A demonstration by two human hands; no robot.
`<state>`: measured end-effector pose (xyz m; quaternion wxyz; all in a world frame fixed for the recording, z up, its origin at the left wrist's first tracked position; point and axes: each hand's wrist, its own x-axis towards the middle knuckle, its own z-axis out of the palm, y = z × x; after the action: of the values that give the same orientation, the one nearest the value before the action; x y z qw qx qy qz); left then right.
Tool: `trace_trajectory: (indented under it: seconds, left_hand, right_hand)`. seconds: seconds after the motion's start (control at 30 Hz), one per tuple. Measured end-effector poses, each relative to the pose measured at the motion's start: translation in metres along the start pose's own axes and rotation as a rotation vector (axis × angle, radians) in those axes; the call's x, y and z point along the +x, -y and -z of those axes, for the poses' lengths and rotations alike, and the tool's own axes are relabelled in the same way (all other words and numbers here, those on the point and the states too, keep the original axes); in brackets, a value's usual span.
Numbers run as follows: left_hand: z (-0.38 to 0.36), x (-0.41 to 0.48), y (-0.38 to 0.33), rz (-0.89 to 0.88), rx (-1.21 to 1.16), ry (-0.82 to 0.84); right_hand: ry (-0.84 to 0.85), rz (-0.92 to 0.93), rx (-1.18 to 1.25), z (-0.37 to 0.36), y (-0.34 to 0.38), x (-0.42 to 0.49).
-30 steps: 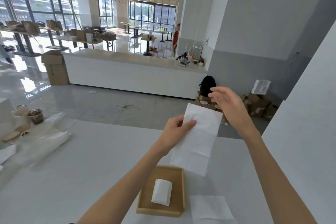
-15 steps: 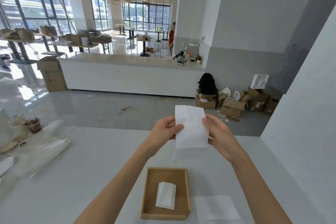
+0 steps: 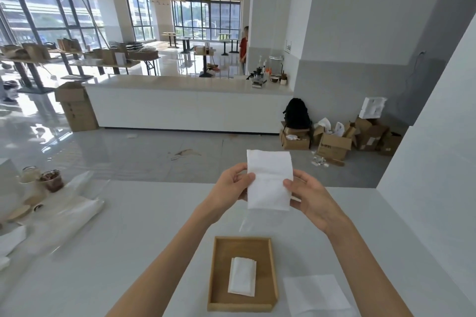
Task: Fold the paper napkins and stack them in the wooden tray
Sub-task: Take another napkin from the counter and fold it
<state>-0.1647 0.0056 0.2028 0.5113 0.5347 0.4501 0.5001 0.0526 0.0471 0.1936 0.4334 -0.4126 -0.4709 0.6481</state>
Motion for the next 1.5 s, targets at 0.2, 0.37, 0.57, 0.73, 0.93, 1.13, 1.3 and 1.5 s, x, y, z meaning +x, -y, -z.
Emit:
trace_trajectory:
  seconds: [0.2,0.37,0.57,0.73,0.93,1.13,1.3,1.5]
  left_hand:
    - [0.004,0.001,0.000,-0.019,-0.031,0.105]
    - [0.003,0.005,-0.005,-0.137,0.060,0.031]
    - [0.003,0.008,-0.011,-0.184,-0.011,-0.055]
    - [0.002,0.011,-0.011,-0.215,-0.030,-0.087]
    - [0.009,0.011,-0.007,-0.200,-0.038,-0.114]
    - [0.014,0.013,-0.003,-0.124,-0.122,-0.174]
    - [0.012,0.010,0.003,0.017,-0.154,-0.103]
    - [0.005,0.011,0.003,0.080,-0.127,-0.085]
  right_hand:
    - [0.031,0.131,-0.002,0.000,0.006,-0.004]
    - [0.024,0.237,0.045,0.008,0.005,0.000]
    - [-0.115,0.431,-0.077,0.006,0.012,-0.002]
    - [-0.030,0.340,-0.117,0.002,0.008,0.001]
    - [0.085,0.157,-0.217,-0.008,-0.001,0.002]
    - [0.013,0.174,-0.197,-0.019,0.008,0.005]
    - [-0.014,0.194,-0.230,-0.024,0.010,0.006]
    - [0.059,0.167,-0.310,-0.026,0.010,0.000]
